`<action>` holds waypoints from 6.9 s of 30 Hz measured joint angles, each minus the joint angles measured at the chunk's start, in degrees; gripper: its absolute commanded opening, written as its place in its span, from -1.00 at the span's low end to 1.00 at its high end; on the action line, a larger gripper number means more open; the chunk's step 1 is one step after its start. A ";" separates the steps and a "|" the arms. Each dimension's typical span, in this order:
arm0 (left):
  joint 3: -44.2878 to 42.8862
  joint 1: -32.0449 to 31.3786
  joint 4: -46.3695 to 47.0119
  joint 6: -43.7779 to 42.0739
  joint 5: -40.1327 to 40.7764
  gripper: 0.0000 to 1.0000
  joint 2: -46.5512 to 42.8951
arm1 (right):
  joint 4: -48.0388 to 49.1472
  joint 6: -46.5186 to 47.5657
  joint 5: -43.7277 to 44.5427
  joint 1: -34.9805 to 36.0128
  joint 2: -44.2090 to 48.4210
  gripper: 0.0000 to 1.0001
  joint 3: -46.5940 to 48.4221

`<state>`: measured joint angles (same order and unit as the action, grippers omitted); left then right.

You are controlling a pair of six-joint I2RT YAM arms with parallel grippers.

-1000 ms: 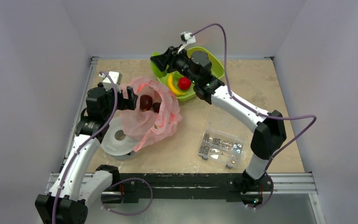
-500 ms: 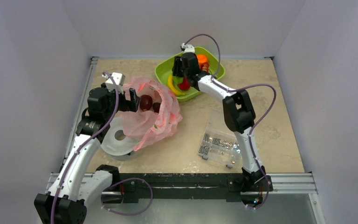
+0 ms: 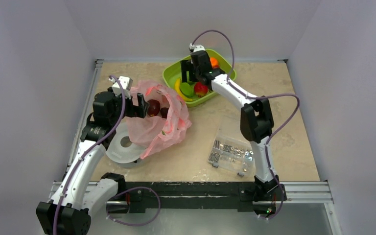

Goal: Take the fake fruits out of the plastic bag

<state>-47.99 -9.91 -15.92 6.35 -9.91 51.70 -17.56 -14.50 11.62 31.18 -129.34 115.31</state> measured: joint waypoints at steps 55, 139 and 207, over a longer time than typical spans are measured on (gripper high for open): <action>1.40 6.49 -22.91 19.15 3.30 -0.17 3.04 | 20.15 -6.47 -2.05 22.95 11.08 -0.16 -22.43; 2.91 7.39 -14.56 10.34 -9.55 -1.00 0.22 | -2.32 -3.85 -49.42 13.09 21.16 -0.97 -19.91; 4.24 -1.86 -14.53 7.69 -6.80 -1.00 -3.50 | 8.20 -4.15 -16.31 19.30 40.09 -0.39 -40.09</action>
<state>-43.75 -11.77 -30.46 14.04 -16.71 48.21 -9.37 -18.65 -4.69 50.48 -89.25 75.22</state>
